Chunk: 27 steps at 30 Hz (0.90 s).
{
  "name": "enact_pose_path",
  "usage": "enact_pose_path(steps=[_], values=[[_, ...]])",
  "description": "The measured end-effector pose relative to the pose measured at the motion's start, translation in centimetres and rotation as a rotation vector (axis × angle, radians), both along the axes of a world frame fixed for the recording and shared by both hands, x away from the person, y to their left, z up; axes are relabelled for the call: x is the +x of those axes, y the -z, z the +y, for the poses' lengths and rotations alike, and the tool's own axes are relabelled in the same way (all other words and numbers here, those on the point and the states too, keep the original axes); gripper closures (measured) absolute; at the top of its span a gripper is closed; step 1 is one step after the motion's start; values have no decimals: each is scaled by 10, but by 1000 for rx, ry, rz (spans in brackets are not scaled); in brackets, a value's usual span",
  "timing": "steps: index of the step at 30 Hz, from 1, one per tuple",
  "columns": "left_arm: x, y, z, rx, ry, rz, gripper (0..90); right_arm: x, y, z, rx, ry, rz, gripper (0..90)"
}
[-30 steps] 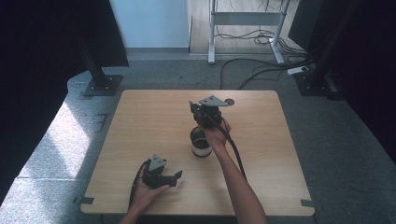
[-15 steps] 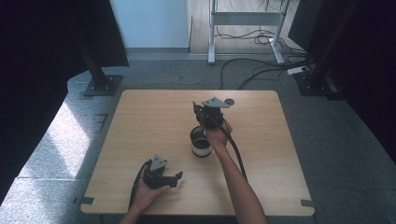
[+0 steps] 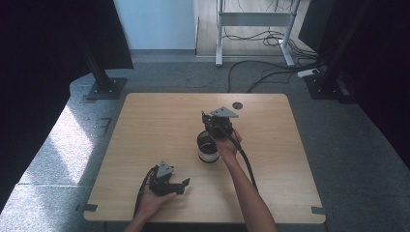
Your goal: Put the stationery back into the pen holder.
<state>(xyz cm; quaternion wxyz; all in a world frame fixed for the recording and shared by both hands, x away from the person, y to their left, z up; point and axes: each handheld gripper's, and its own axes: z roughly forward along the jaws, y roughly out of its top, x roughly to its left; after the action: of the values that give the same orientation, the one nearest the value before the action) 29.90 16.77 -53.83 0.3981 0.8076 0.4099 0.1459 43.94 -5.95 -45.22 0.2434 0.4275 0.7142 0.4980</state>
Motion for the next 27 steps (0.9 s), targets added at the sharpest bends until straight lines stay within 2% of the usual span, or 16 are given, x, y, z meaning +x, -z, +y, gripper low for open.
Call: enact_pose_path(steps=[11,21,27], values=[[0,2,-2,6,5,4,154,-16,18,-2,-10,-22,15,772],[-1,3,-5,18,14,5,155,-25,25,-11,-6,-29,29,755],[-1,4,-6,19,15,9,156,-28,25,-16,-2,-33,28,702]])
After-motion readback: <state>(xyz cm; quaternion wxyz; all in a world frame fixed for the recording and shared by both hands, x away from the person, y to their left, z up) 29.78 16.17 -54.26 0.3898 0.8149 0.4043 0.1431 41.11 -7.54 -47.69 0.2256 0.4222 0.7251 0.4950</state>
